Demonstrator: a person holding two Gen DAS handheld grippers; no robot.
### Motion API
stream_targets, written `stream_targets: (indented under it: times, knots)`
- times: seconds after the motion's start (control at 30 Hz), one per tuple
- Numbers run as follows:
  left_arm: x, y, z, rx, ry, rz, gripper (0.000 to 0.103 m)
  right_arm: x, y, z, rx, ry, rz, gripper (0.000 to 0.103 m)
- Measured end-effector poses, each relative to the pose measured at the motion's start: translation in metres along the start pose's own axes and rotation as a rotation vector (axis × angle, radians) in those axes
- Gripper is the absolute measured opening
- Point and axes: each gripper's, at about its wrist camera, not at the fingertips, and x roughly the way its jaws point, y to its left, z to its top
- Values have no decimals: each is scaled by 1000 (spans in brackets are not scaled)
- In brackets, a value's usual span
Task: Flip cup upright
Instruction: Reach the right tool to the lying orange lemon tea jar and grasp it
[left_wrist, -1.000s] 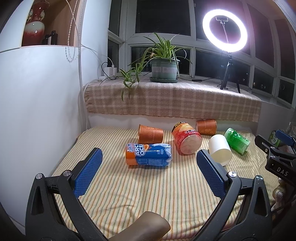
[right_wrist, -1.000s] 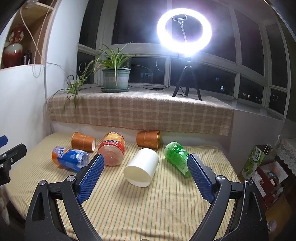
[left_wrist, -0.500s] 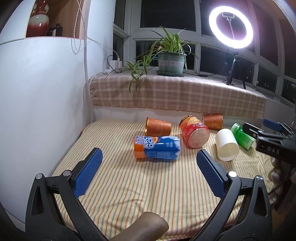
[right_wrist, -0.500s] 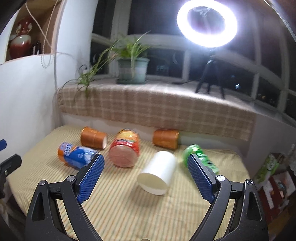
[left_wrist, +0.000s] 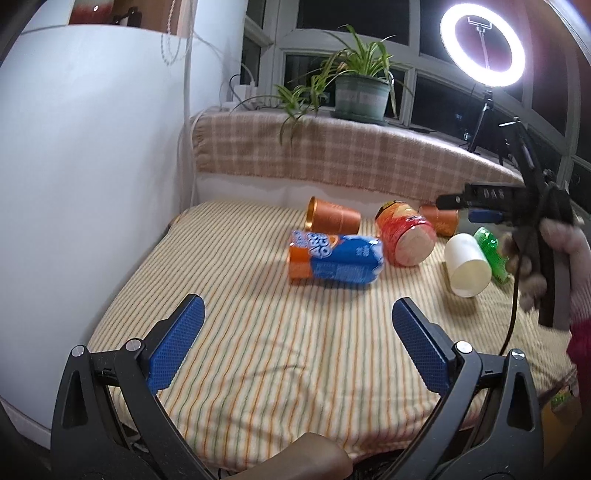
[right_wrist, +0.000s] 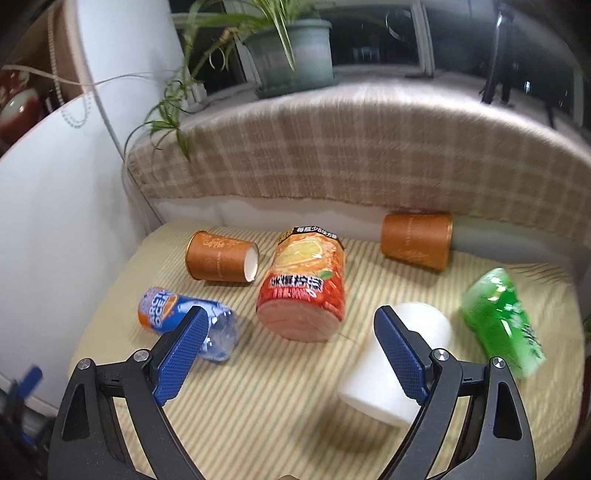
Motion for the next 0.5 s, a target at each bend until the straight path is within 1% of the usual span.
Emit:
stream_targets:
  times: [0.1,0.2,0.33,0.5]
  knots:
    - [0,8,-2,-23,10,8,103,22,-6,12,21,63,23,91]
    - [-2,15,-4,-44,12,15,103,40,-9,21,32,103,25,91]
    - [-3,22,-4,-59,12,26,103,63,-19,32,89,164,48,91]
    - [-3,28,-3,-72,10,30,103,88,-32,41,147,222,49,91]
